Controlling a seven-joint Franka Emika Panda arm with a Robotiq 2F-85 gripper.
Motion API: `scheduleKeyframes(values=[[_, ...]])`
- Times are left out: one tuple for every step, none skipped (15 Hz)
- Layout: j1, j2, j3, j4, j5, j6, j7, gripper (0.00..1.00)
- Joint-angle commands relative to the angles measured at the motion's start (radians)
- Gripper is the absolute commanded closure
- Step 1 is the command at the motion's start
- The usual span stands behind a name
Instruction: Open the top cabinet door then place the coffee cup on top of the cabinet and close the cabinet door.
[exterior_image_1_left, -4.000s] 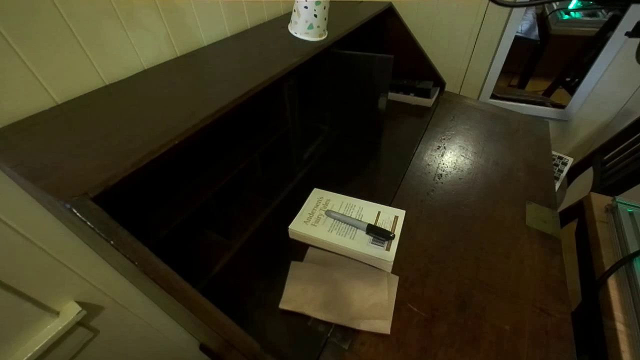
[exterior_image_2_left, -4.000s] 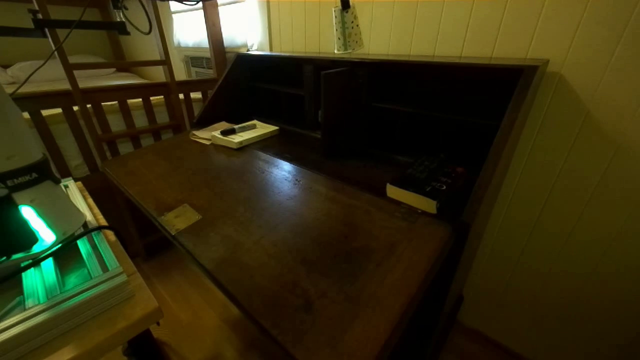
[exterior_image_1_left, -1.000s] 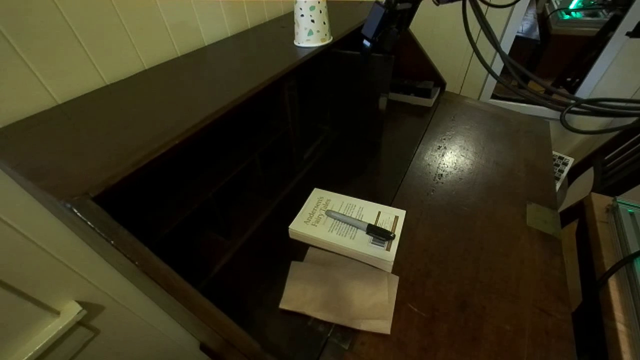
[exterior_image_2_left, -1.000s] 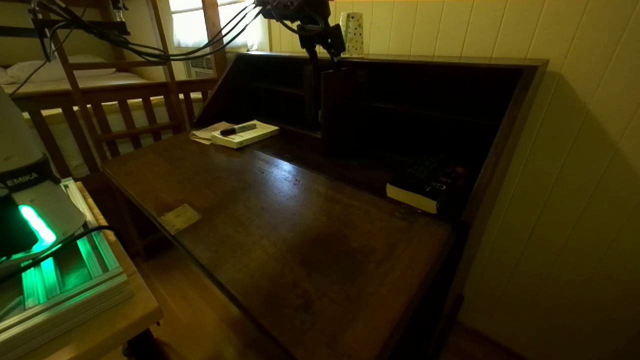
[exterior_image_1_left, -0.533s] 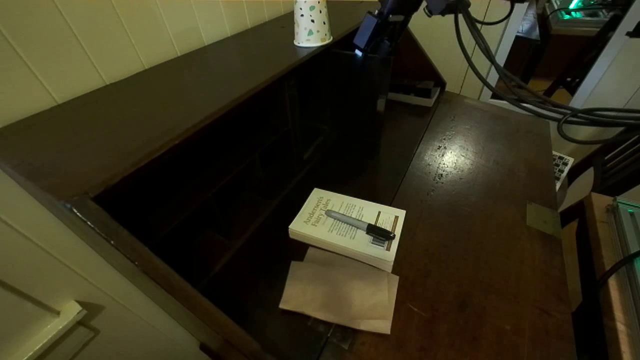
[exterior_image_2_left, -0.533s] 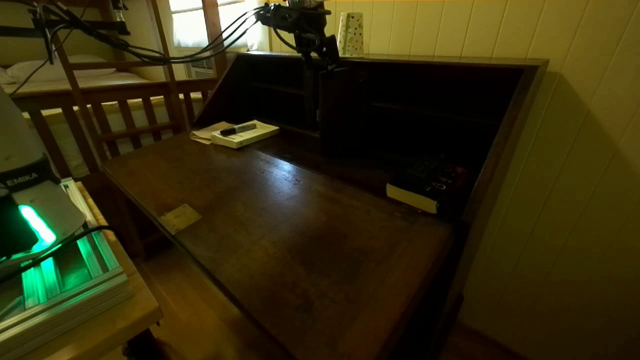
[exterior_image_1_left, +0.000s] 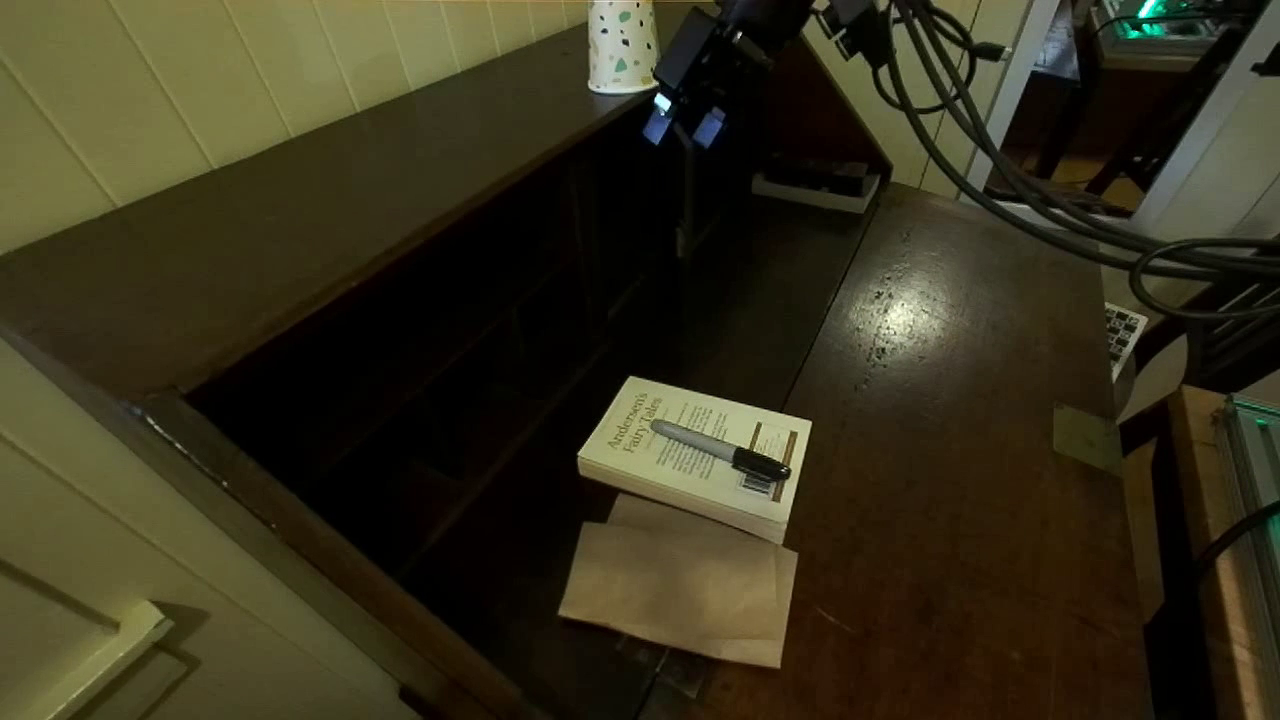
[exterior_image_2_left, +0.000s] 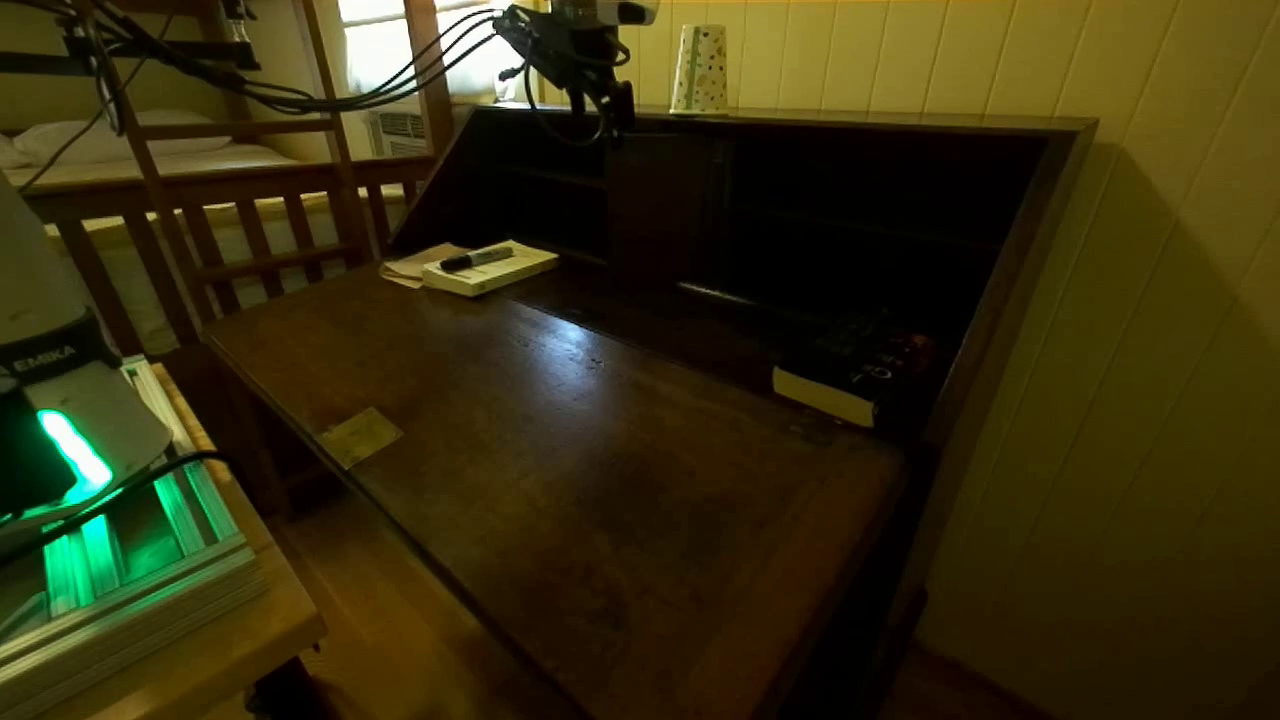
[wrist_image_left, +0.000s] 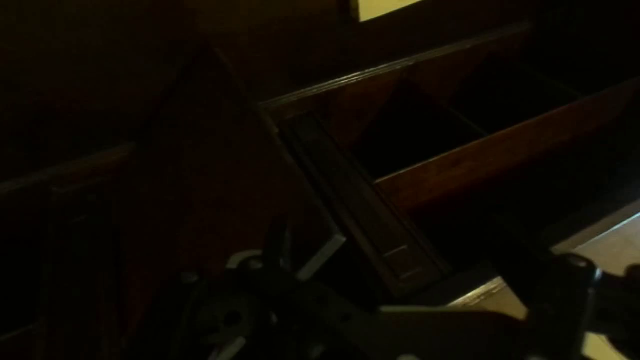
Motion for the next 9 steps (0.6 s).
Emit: scheduleKeyframes(values=[[0.002, -0.008, 0.004, 0.031, 0.092, -0.101, -0.068, 0.0], [0.008, -0.019, -0.001, 0.029, 0.074, -0.11, -0.045, 0.0], [0.013, -0.026, -0.006, 0.029, 0.056, -0.107, -0.023, 0.0], [0.018, -0.032, -0.009, 0.026, 0.037, -0.089, -0.001, 0.0], [0.024, -0.044, -0.013, 0.015, 0.005, -0.066, 0.029, 0.0], [0.029, -0.053, -0.016, 0.006, -0.022, -0.048, 0.05, 0.0], [0.033, -0.065, -0.02, -0.003, -0.057, -0.036, 0.082, 0.0], [0.037, -0.076, -0.024, -0.009, -0.097, -0.033, 0.121, 0.0], [0.039, -0.088, -0.027, -0.017, -0.141, -0.032, 0.159, 0.0]])
